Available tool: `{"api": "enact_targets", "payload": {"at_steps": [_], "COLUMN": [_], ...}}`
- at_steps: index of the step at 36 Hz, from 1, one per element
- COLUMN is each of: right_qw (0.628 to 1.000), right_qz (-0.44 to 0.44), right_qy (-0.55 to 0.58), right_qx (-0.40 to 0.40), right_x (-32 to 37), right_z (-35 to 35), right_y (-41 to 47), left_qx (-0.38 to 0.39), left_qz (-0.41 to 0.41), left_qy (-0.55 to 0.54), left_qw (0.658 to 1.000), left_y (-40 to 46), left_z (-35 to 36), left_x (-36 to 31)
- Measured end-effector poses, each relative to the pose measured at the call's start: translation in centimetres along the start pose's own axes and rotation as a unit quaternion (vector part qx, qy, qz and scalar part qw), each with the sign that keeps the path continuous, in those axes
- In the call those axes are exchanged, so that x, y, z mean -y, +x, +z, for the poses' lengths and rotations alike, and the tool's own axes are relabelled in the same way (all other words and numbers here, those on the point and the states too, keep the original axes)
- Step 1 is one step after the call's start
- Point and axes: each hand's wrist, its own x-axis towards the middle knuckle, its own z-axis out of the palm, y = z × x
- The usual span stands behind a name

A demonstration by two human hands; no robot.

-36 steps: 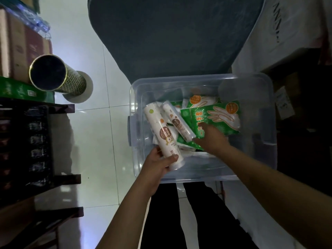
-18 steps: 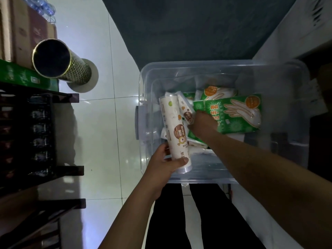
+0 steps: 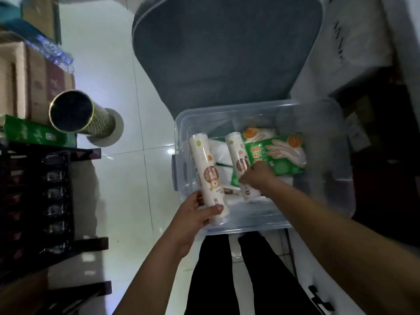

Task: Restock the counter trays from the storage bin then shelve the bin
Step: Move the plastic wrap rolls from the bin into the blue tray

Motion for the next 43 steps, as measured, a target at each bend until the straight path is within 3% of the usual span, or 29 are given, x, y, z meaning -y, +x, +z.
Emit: {"api": "enact_targets", "payload": {"at_steps": [5, 11, 20, 26, 33, 43], "right_qw": [0.973, 0.915, 0.825, 0.749, 0.676, 0.614], "right_qz": [-0.004, -0.056, -0.117, -0.125, -0.138, -0.137], "right_qy": [0.227, 0.399, 0.53, 0.602, 0.654, 0.673], "right_qx": [0.032, 0.007, -0.16, -0.247, -0.31, -0.39], "right_x": [-0.3, -2.5, -10.7, -16.3, -22.6, -35.4], "right_z": [-5.8, -10.9, -13.4, -13.3, -11.8, -5.9], "right_y": [-8.1, -19.3, -33.1, -39.4, -45.7, -55.8], "left_qx": [0.038, 0.076, 0.219, 0.298, 0.393, 0.455], "left_qz": [0.042, 0.093, 0.126, 0.175, 0.174, 0.141], "left_qy": [0.023, 0.089, 0.189, 0.265, 0.305, 0.367], "left_qw": [0.998, 0.989, 0.949, 0.9, 0.849, 0.799], "left_y": [-3.1, -5.3, -7.1, -10.5, -17.4, -26.6], "left_z": [1.1, 4.1, 11.1, 17.5, 23.8, 27.7], "left_x": [-3.2, -6.2, -9.9, -10.8, -6.1, 7.3]}}
